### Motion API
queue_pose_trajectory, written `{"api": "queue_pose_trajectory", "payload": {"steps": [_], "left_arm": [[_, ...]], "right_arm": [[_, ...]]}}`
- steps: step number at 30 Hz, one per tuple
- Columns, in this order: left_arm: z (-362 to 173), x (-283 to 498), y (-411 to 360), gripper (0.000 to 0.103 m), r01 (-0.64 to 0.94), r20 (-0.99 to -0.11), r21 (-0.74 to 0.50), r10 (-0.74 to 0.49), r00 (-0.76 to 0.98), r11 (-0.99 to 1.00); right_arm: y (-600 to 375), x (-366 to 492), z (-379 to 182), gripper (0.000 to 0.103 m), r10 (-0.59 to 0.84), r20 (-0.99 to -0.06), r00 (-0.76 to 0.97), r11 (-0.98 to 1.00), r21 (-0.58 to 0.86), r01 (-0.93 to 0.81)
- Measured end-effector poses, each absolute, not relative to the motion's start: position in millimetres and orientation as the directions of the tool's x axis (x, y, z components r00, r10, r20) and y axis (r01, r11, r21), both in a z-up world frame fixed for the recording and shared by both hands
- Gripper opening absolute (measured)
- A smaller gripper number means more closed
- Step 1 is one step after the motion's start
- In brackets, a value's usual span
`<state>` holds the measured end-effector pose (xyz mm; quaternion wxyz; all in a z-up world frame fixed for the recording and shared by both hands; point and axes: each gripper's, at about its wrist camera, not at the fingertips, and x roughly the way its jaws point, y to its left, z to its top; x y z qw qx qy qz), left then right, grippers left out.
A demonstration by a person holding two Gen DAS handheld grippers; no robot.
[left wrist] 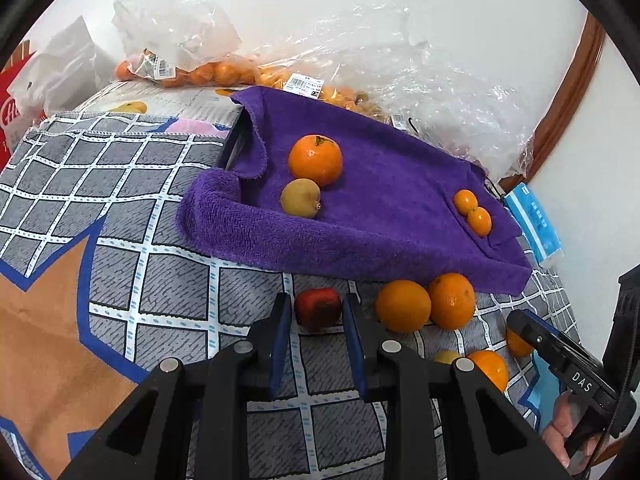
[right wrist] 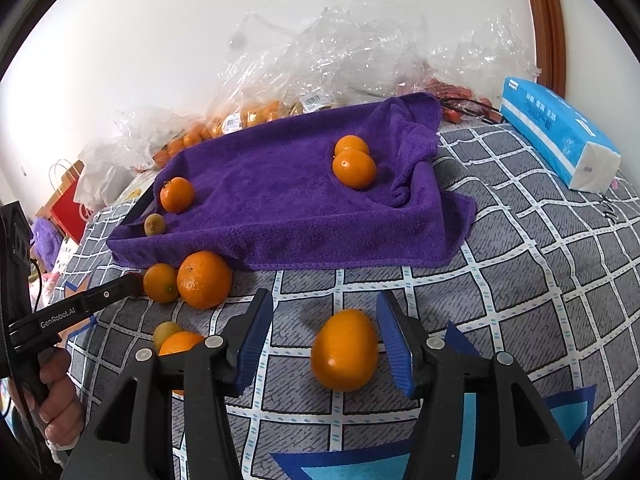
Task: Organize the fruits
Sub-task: 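Close right gripper on the elongated orange while left gripper reaches the red fruit, then close left gripper on the red fruit and lift while right gripper holds the orange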
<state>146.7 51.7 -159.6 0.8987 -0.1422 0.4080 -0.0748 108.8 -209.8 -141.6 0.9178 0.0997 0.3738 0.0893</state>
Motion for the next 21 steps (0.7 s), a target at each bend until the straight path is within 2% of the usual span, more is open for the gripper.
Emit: {"api": "queue_pose_trajectory", "payload": {"steps": [8, 12, 21], "left_arm": [[-159, 146, 56, 0.025, 0.009, -0.705, -0.342, -0.262, 0.659, 0.94], [-159, 145, 56, 0.025, 0.011, -0.699, -0.344, -0.263, 0.665, 0.939], [-161, 146, 55, 0.025, 0.016, -0.707, -0.351, -0.276, 0.651, 0.936]], "right_arm": [[-201, 105, -146, 0.053, 0.165, -0.712, 0.683, 0.985, 0.159, -0.073], [-193, 104, -148, 0.033, 0.131, -0.729, 0.672, 0.991, 0.104, -0.08], [-190, 105, -147, 0.033, 0.116, -0.73, 0.673, 0.993, 0.086, -0.078]]}}
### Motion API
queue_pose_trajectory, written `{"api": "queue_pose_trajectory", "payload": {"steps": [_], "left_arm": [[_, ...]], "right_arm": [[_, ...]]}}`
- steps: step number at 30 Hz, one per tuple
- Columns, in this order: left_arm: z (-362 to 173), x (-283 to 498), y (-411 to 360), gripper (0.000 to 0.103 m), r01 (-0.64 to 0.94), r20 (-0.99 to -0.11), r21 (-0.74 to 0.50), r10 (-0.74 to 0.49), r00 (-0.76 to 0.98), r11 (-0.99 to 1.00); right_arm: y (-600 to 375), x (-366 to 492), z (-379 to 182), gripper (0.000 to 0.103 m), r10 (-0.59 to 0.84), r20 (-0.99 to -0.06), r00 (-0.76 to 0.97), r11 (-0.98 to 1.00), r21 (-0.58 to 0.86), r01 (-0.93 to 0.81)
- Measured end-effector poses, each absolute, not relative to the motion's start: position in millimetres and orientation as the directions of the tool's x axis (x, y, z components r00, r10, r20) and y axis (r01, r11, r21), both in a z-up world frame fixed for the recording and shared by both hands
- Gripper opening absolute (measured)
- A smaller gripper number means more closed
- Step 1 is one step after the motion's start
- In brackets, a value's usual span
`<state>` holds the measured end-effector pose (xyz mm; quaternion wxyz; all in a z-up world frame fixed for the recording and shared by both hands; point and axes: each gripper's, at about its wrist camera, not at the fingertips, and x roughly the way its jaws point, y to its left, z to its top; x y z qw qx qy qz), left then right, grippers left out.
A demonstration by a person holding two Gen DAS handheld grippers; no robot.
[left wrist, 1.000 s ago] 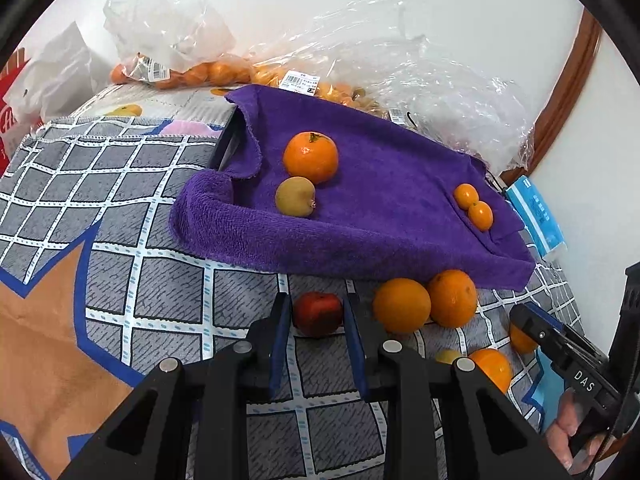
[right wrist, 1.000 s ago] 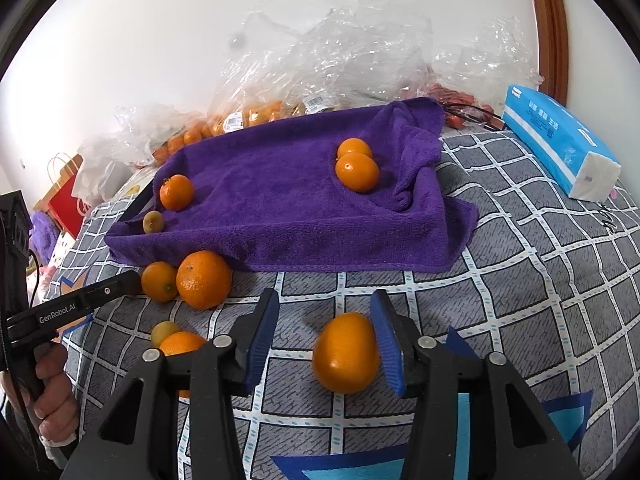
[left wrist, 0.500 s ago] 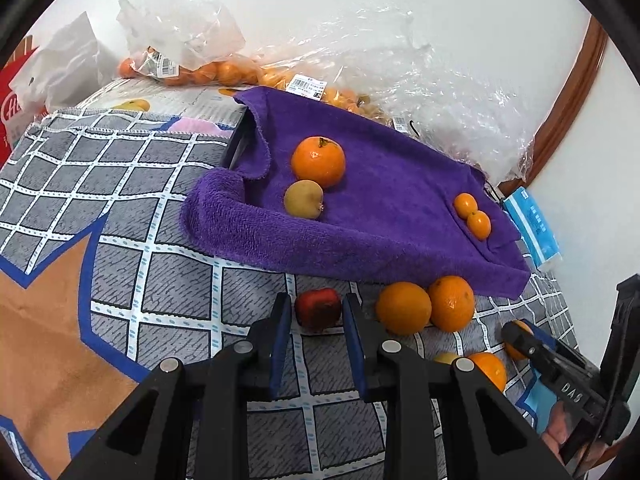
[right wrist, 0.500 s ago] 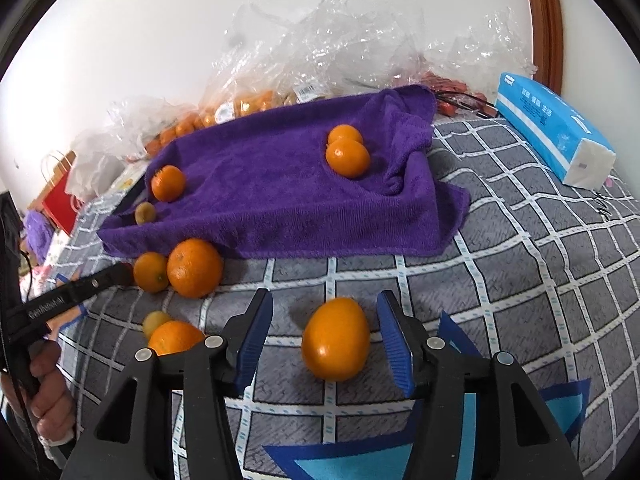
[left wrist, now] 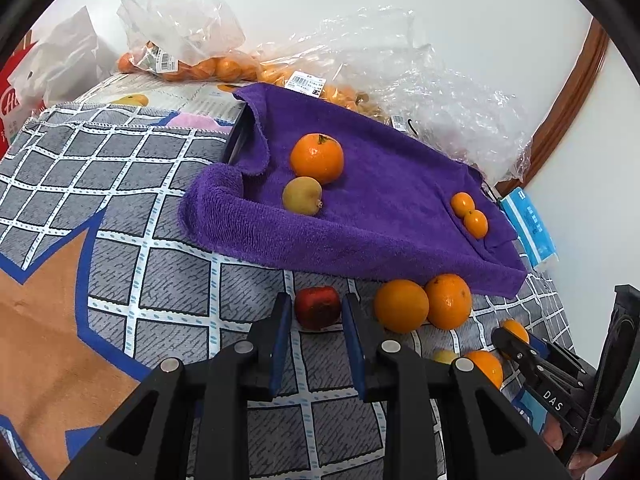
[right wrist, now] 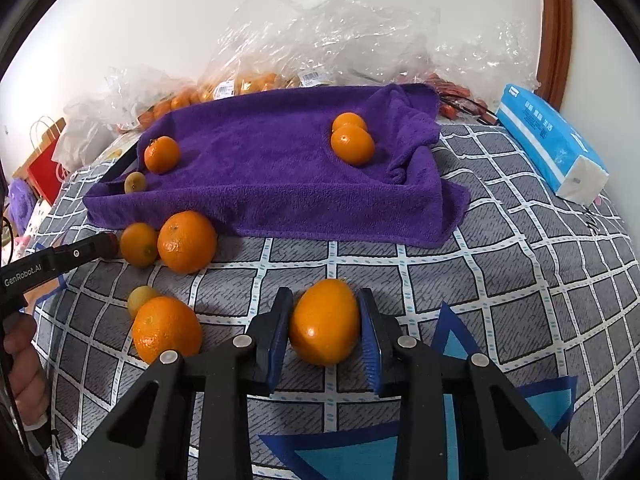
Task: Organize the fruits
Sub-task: 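Close left gripper on the red fruit and lift while right gripper holds the orange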
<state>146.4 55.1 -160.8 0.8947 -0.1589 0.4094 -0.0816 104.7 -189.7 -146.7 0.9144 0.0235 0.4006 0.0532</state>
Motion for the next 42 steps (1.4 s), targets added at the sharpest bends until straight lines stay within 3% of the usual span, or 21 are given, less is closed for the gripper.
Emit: {"api": "queue_pose_trajectory", "payload": {"steps": [33, 42], "left_arm": [[-156, 140, 67, 0.022, 0.012, -0.661, -0.422, -0.316, 0.68, 0.907], [-160, 145, 57, 0.022, 0.03, -0.685, -0.401, -0.322, 0.654, 0.916]], "right_arm": [[-197, 95, -140, 0.033, 0.148, -0.687, 0.711, 0.988, 0.133, -0.077], [-194, 96, -140, 0.033, 0.154, -0.691, 0.707, 0.988, 0.131, -0.086]]}}
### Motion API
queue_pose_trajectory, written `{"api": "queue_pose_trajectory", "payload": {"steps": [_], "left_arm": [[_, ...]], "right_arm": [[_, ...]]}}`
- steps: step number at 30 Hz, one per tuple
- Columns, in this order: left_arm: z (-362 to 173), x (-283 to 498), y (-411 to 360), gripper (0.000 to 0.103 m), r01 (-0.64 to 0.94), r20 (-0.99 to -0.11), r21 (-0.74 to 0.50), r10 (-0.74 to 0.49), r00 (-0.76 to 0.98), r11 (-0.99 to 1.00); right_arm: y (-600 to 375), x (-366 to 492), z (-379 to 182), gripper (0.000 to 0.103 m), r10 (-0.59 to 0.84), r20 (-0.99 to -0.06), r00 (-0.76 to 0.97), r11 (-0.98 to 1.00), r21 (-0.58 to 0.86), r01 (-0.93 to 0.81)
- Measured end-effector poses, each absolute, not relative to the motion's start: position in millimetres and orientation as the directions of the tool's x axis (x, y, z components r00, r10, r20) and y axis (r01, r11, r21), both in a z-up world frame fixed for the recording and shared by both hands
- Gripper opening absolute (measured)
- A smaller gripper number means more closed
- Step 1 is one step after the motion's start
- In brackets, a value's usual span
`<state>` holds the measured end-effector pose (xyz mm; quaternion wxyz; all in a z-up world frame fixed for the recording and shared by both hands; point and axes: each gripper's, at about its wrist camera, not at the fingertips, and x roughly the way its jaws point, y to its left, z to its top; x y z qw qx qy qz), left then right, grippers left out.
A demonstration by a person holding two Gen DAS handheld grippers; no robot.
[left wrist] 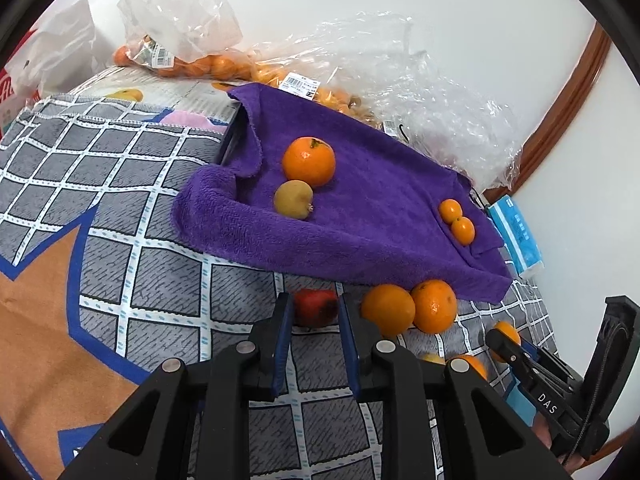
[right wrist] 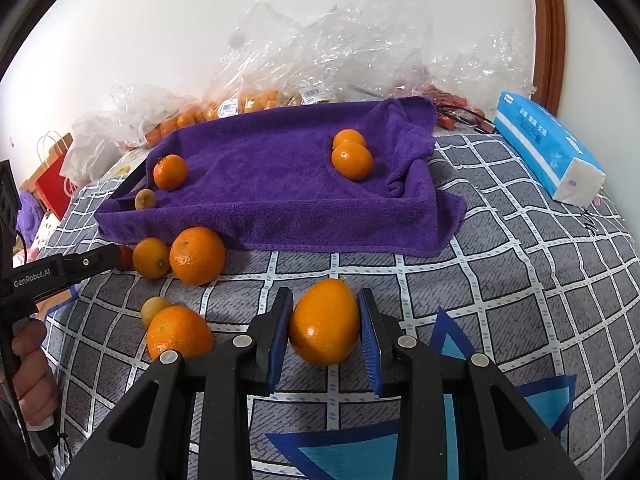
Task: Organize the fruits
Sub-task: 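Close left gripper on the red fruit and lift while right gripper holds the orange, then carry both fruits over the towel and open both grippers to release them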
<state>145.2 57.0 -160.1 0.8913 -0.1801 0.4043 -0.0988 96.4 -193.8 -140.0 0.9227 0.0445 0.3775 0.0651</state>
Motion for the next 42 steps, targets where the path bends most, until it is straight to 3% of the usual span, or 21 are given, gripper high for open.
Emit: {"api": "queue_pose_trajectory", "payload": {"steps": [9, 14, 17, 42], "left_arm": [[-163, 153, 41, 0.035, 0.054, -0.707, -0.345, -0.298, 0.641, 0.937], [-163, 153, 35, 0.033, 0.062, -0.714, -0.296, -0.264, 0.648, 0.953], [-164, 154, 37, 0.024, 0.054, -0.715, -0.307, -0.268, 0.645, 0.95], [-135, 127, 53, 0.024, 0.076, -0.658, -0.374, -0.322, 0.681, 0.924]], "right_arm": [[-196, 96, -140, 0.033, 0.182, -0.682, 0.708, 0.982, 0.159, -0.1], [-200, 95, -139, 0.033, 0.195, -0.672, 0.714, 0.979, 0.182, -0.096], [-200, 94, -139, 0.033, 0.198, -0.67, 0.716, 0.978, 0.186, -0.097], [-194, 88, -132, 0.033, 0.179, -0.673, 0.718, 0.983, 0.145, -0.109]]}}
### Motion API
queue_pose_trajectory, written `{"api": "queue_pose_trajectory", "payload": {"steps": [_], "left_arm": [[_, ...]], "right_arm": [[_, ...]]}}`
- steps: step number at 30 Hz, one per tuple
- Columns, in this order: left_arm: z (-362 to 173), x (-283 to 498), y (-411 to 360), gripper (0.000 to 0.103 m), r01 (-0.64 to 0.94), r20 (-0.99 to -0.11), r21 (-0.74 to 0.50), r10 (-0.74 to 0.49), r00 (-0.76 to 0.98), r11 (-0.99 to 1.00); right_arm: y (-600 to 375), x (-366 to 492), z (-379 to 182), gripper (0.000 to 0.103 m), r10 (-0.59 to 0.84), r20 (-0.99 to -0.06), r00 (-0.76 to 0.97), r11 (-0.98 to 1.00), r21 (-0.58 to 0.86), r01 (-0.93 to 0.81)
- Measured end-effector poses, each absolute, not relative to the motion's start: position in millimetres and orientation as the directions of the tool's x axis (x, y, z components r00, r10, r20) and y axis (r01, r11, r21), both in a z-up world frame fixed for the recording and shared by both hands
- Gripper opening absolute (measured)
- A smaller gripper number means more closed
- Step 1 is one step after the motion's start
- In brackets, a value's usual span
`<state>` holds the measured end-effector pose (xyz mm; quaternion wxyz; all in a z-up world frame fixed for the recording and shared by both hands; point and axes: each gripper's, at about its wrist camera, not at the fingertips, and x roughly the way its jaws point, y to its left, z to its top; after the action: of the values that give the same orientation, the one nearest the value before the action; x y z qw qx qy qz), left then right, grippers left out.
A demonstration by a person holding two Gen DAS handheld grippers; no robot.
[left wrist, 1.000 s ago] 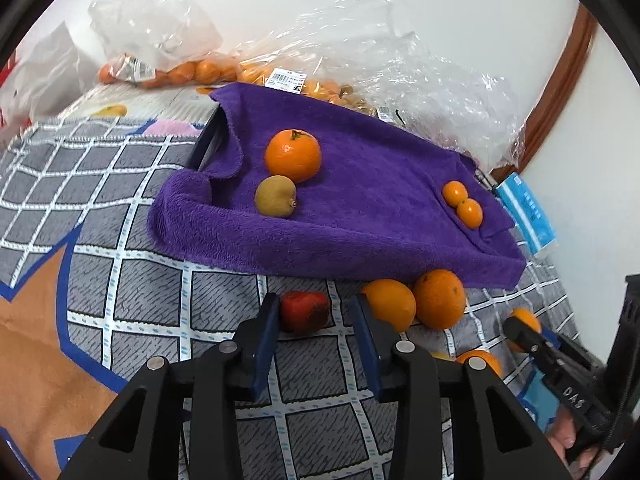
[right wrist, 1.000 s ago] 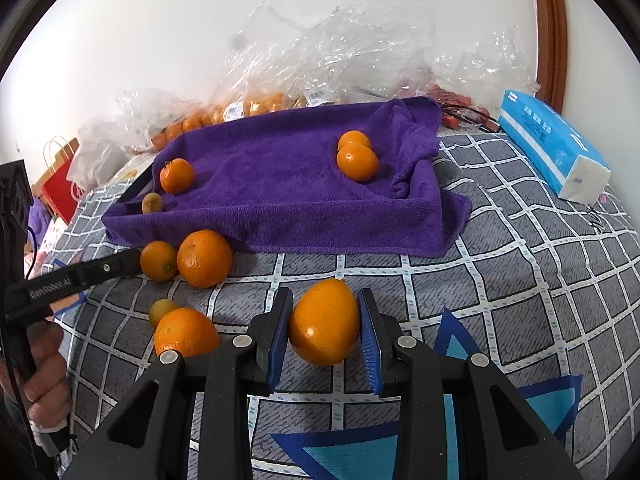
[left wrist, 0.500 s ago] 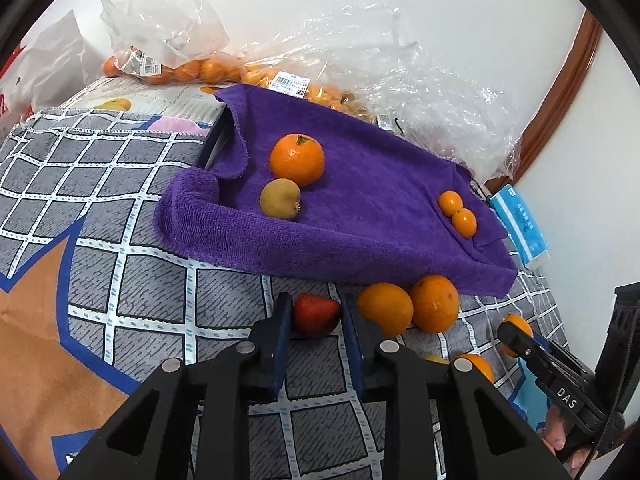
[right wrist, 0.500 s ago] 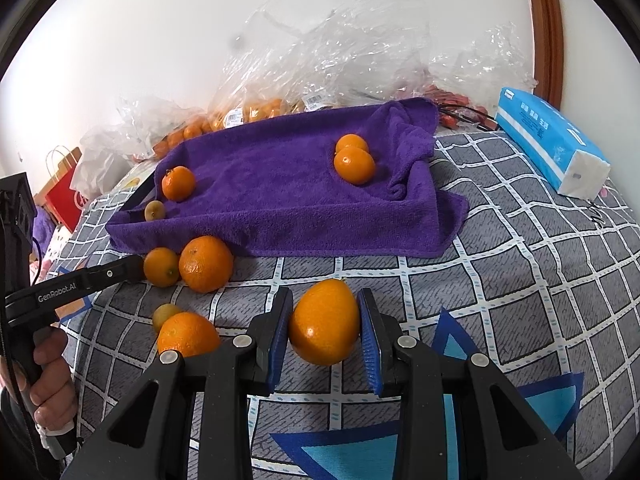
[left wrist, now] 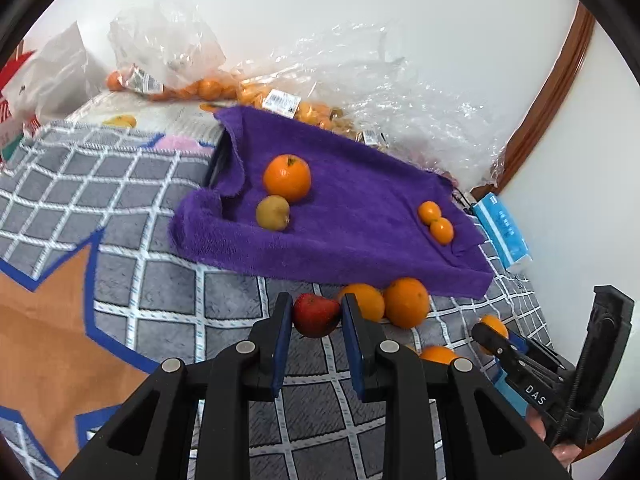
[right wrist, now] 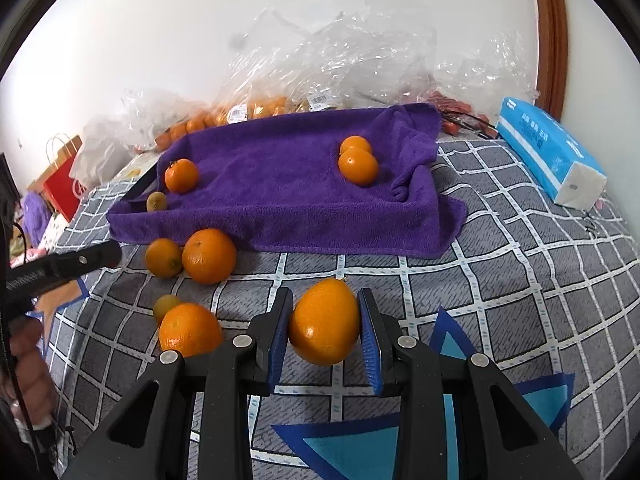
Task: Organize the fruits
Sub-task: 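Carry both fruits over the towel and open both grippers to release them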
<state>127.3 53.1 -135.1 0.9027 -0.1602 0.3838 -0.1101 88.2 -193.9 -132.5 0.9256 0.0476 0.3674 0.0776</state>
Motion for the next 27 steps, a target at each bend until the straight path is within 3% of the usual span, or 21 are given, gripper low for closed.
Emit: {"api": "queue_pose_trajectory", "payload": {"steps": [16, 22, 27], "left_arm": [[-85, 181, 65, 0.024, 0.051, -0.6, -0.34, -0.259, 0.757, 0.939], [-96, 211, 57, 0.024, 0.043, -0.603, -0.358, -0.266, 0.752, 0.933], [-120, 221, 52, 0.024, 0.047, -0.633, -0.353, -0.275, 0.724, 0.934]], "right_arm": [[-203, 148, -62, 0.033, 0.164, -0.583, 0.796, 0.986, 0.124, -0.112], [-201, 175, -76, 0.033, 0.185, -0.591, 0.785, 0.981, 0.153, -0.116], [-203, 188, -104, 0.033, 0.167, -0.65, 0.741, 0.985, 0.136, -0.102]]}}
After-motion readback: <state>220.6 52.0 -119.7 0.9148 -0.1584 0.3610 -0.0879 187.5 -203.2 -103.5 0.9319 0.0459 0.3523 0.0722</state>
